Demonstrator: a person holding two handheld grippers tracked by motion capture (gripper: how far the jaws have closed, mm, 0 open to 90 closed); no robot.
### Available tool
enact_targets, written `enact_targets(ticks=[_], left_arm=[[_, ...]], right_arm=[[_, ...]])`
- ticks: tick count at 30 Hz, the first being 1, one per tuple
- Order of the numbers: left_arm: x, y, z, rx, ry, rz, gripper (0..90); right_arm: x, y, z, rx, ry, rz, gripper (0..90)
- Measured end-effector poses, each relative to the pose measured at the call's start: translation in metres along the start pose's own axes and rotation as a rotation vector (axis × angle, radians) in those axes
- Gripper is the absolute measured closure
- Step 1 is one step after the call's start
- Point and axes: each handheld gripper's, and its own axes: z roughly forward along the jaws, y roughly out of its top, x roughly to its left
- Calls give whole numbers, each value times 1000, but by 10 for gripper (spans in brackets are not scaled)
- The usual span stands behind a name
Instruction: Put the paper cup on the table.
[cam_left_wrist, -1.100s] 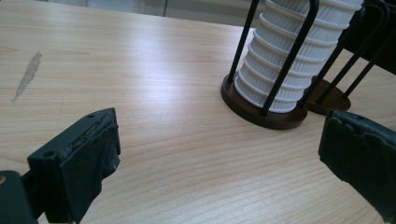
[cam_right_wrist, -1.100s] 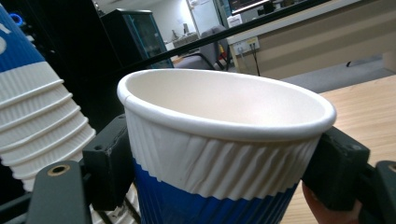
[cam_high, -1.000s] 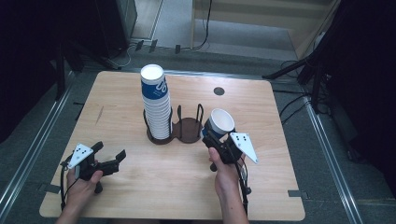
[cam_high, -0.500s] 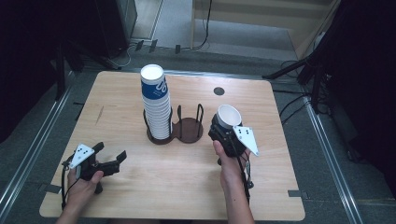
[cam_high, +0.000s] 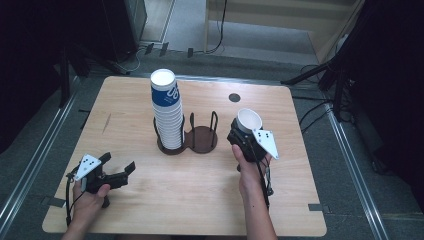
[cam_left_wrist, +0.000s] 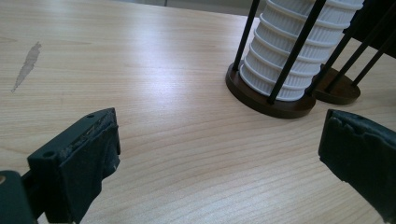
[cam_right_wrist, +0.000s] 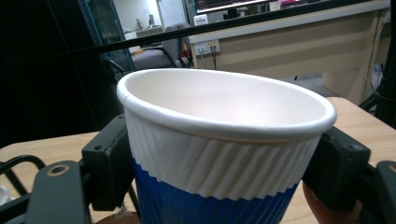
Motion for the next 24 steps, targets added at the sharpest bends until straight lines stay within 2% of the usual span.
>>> enact_targets(ticks=[4, 10, 15, 24], left_arm=[[0, 0, 0, 0, 0, 1, 0], [0, 0, 0, 0, 3, -5, 0], [0, 0, 0, 2, 2, -6, 0], [0, 0, 0, 2, 1, -8, 0]], right_arm=[[-2, 0, 5, -4, -8, -26, 207], [-7, -2, 11, -24, -19, -38, 208], [-12, -2, 18, -22, -32, -44, 208], [-15, -7, 31, -20, -38, -90, 209]])
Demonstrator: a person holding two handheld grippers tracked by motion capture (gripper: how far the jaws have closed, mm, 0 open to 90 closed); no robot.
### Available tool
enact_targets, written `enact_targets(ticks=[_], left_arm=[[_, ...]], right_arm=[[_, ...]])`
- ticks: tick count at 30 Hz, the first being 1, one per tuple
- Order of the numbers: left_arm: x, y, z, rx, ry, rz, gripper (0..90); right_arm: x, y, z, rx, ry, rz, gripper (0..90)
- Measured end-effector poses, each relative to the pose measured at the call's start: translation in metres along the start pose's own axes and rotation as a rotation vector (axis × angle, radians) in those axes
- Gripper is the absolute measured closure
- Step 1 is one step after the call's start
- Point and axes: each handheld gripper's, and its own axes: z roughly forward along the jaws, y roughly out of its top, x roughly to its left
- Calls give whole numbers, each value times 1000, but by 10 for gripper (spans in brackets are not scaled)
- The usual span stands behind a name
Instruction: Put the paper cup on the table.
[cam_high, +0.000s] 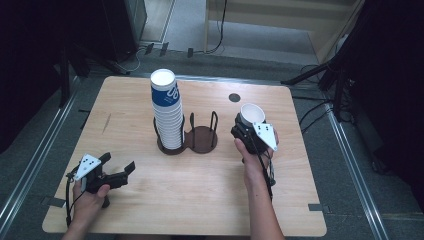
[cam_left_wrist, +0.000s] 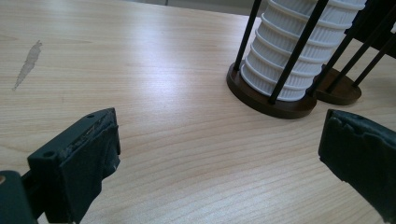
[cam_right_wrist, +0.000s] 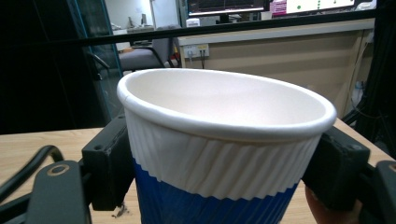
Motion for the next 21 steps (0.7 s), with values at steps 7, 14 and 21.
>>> enact_targets(ticks=[7, 14, 21], left_arm=[[0, 0, 0, 4, 1, 3, 0], [0, 0, 0, 4, 1, 4, 0], [1, 0, 0, 7, 2, 6, 0]], right_arm=[[0, -6, 10, -17, -38, -60, 207], [-4, -9, 20, -4, -31, -66, 207], [-11, -11, 30, 16, -43, -68, 204]])
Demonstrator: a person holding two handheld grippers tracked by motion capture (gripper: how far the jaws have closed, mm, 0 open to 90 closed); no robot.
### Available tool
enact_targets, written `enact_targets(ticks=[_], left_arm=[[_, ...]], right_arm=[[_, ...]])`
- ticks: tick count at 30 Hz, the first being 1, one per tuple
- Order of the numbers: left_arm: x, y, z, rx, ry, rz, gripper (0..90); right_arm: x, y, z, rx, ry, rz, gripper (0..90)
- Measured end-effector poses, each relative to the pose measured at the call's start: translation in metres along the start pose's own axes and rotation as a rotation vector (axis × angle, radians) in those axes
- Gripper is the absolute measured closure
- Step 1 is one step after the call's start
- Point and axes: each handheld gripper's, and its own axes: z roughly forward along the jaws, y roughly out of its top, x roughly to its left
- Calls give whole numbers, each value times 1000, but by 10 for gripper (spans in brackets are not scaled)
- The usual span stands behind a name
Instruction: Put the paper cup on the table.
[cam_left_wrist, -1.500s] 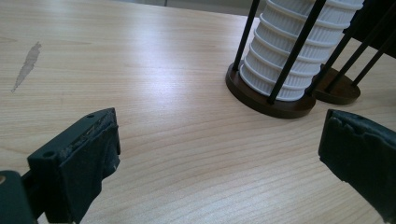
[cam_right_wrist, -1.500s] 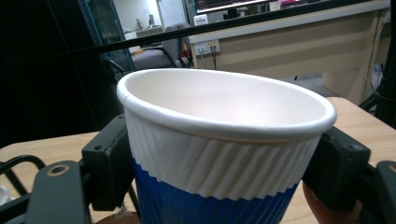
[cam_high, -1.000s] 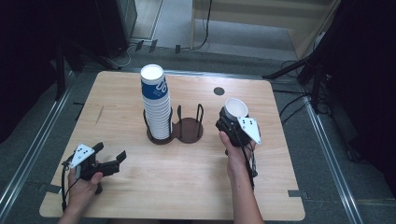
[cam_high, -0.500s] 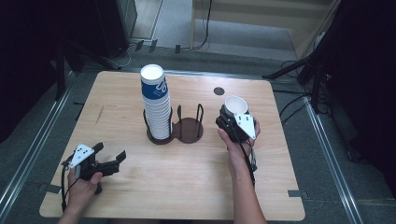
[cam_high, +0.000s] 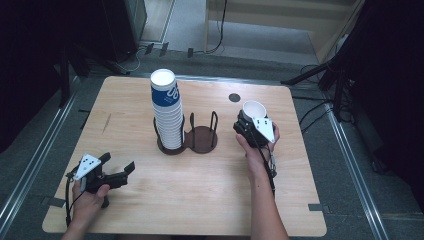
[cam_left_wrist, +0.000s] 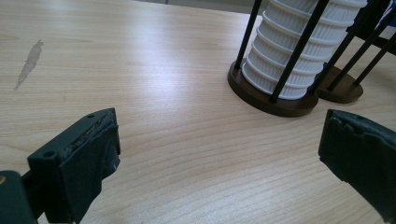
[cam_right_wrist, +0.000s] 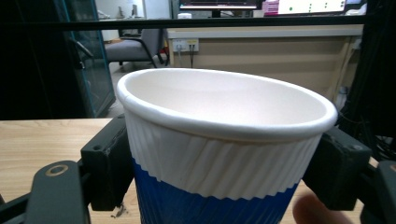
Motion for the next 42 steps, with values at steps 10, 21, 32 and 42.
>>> enact_targets(ticks=[10, 21, 32, 42], left_arm=[[0, 0, 0, 0, 0, -1, 0], [0, 0, 0, 1, 1, 2, 0], [0, 0, 0, 1, 0, 2, 0], [0, 0, 0, 1, -1, 4, 0]], right_arm=[[-3, -7, 12, 22, -11, -16, 203], [-4, -16, 20, 47, -32, -37, 200], [-5, -21, 25, 78, -41, -41, 196], [-8, -24, 27, 105, -45, -38, 195]])
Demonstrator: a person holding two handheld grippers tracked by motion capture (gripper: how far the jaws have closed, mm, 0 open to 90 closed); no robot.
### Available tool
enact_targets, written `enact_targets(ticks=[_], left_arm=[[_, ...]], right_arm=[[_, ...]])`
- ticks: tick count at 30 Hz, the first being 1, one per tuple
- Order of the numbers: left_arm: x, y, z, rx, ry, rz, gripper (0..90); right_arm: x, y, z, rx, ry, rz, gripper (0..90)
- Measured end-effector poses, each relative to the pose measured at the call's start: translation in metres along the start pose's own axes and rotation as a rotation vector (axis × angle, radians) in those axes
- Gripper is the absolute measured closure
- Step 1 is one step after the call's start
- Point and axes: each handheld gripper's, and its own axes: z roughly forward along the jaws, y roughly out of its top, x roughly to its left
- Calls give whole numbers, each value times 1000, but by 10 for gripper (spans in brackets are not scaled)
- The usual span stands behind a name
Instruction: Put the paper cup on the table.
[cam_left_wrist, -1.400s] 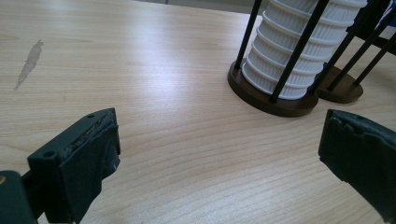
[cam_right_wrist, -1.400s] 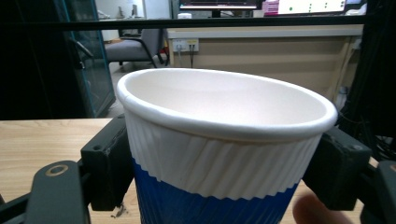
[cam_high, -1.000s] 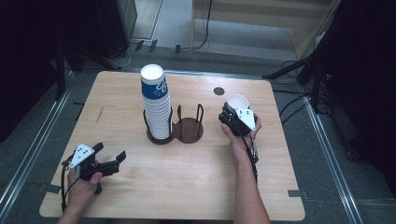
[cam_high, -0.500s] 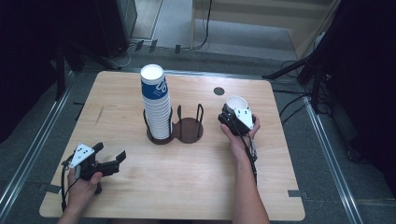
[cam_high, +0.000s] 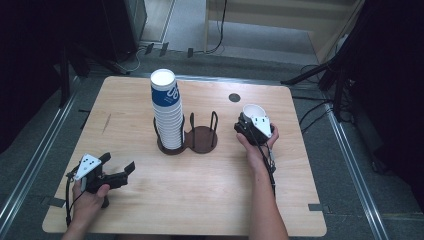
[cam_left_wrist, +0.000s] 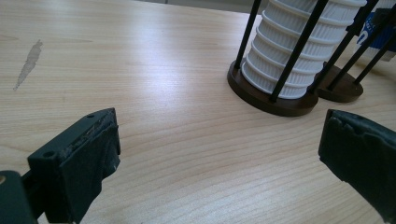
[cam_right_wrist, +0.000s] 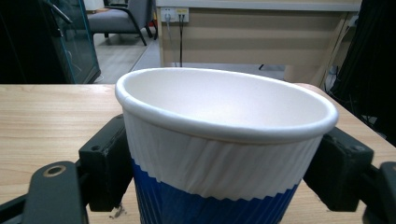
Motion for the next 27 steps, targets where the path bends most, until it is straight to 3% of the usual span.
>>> enact_targets(ticks=[27], left_arm=[[0, 0, 0, 6, 0, 3, 0]], right_arm=[[-5, -9, 2, 43, -4, -24, 189]])
